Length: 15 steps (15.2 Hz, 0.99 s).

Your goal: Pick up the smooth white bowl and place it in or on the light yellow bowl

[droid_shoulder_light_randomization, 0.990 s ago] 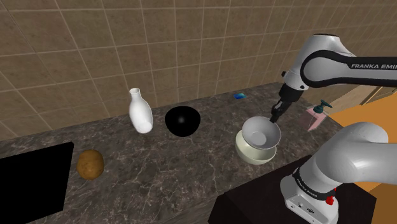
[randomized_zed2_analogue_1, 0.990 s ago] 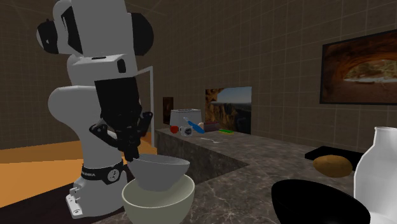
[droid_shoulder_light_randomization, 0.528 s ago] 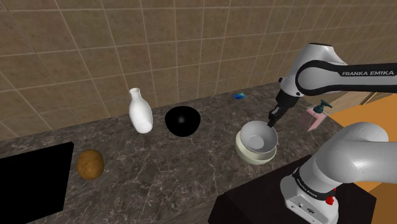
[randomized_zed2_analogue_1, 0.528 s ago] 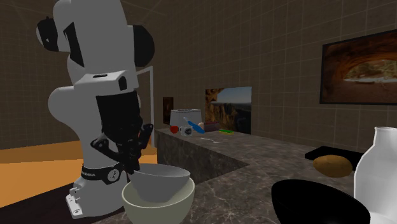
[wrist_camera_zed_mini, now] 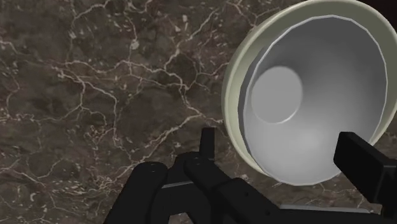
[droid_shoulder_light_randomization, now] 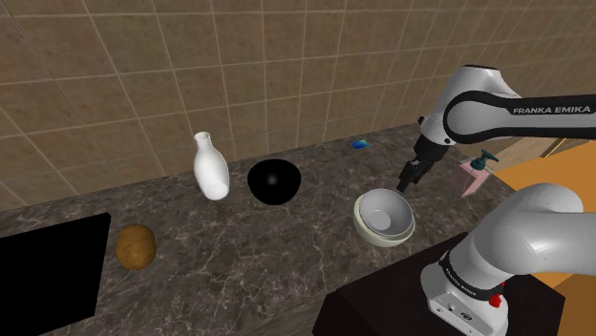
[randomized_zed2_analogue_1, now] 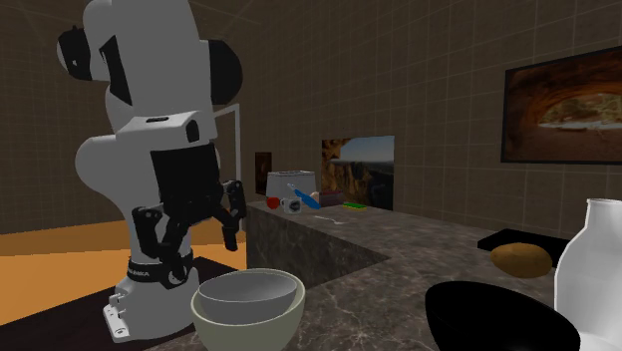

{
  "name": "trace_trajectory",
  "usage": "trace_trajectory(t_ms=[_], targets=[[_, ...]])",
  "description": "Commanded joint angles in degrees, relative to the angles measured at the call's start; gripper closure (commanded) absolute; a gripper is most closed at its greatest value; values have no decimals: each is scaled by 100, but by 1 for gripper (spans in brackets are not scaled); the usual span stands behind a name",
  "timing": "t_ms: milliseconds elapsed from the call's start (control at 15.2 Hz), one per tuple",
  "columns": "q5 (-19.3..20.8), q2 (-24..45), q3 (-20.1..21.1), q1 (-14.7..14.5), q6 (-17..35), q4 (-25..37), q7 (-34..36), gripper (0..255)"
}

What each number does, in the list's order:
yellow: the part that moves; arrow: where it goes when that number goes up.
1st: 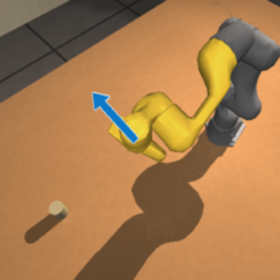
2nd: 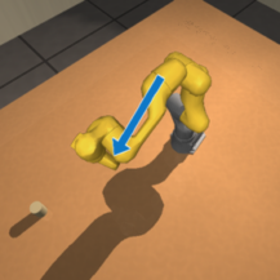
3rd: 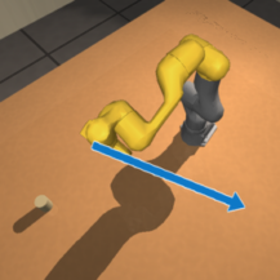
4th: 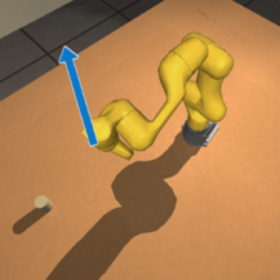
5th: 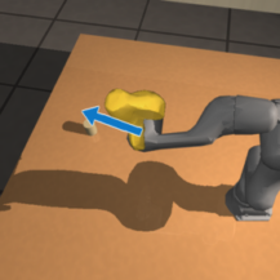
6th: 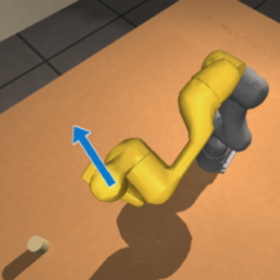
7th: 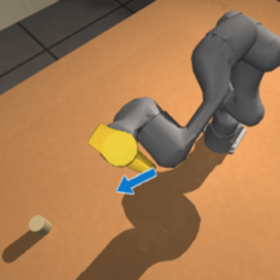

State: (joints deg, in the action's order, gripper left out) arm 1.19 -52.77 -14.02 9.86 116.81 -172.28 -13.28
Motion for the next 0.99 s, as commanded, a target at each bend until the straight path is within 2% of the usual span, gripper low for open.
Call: trace_trajectory(t_ms=[0,132,396,924], targets=[[0,0,0,0,0,0,0,0],[0,0,0,0,0,0,0,0],[-1,-255,36,40,-887,631,15,0],[-1,-255,35,39,-887,631,15,0]])
